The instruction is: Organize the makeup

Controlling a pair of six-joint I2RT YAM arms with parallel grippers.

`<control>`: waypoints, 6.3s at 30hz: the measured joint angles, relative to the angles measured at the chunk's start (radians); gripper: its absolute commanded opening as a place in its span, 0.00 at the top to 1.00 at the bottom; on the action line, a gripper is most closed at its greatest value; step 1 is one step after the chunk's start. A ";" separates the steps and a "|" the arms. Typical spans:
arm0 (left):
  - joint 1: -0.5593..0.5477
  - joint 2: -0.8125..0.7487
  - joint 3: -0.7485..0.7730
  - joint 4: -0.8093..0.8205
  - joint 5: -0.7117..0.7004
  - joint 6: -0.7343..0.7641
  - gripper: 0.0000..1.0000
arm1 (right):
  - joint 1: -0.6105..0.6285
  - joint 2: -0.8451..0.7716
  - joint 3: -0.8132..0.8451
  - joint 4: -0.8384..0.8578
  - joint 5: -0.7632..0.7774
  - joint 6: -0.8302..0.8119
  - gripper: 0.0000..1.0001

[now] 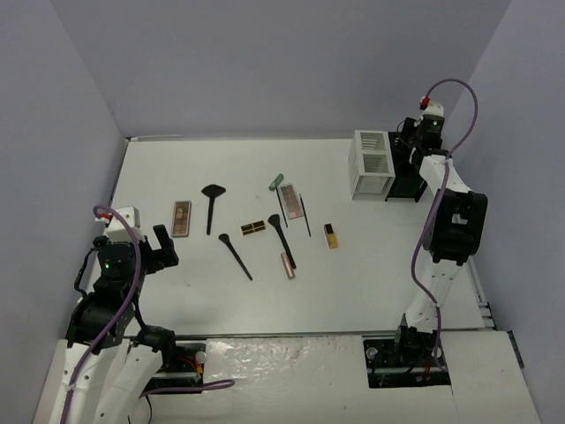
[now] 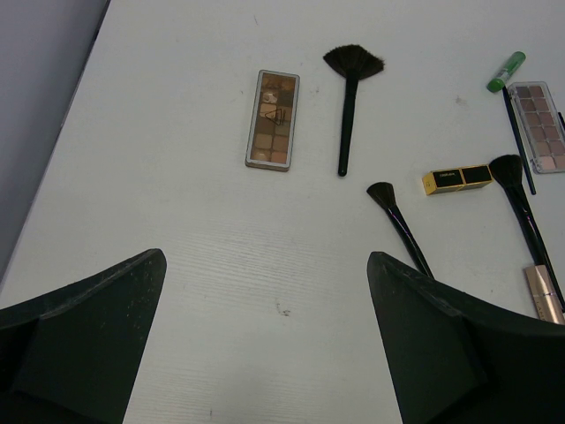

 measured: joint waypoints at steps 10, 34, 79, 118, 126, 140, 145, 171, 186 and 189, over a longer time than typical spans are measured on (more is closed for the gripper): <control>0.000 0.000 0.000 0.000 0.000 0.000 0.03 | 0.000 -0.059 -0.002 -0.002 -0.002 -0.005 0.41; 0.000 -0.006 0.000 0.000 0.008 0.000 0.03 | 0.465 -0.647 -0.519 -0.170 0.163 0.090 0.19; 0.000 -0.006 0.000 0.000 0.025 -0.004 0.03 | 0.486 -0.737 -0.683 -0.085 0.380 0.101 1.00; 0.000 0.008 0.000 -0.001 0.023 -0.007 0.03 | 0.006 -0.260 -0.463 0.388 0.109 0.030 0.66; 0.000 0.008 0.000 -0.001 0.023 -0.007 0.03 | 0.006 -0.268 -0.506 0.417 0.089 0.030 0.48; 0.000 0.006 0.000 0.000 0.031 -0.006 0.03 | 0.148 -0.591 -0.520 0.149 0.121 0.045 0.42; 0.000 0.012 0.000 0.000 0.049 -0.006 0.03 | 0.357 -0.687 -0.508 0.008 0.030 0.022 0.36; 0.001 0.054 0.000 0.000 0.069 -0.006 0.03 | 1.048 -0.390 -0.574 -0.229 0.160 0.129 0.53; 0.006 0.060 0.000 0.000 0.070 -0.006 0.03 | 1.140 -0.362 -0.668 -0.228 0.381 0.370 0.60; 0.006 0.060 0.000 0.000 0.070 -0.006 0.03 | 1.159 -0.356 -0.670 -0.227 0.398 0.380 0.63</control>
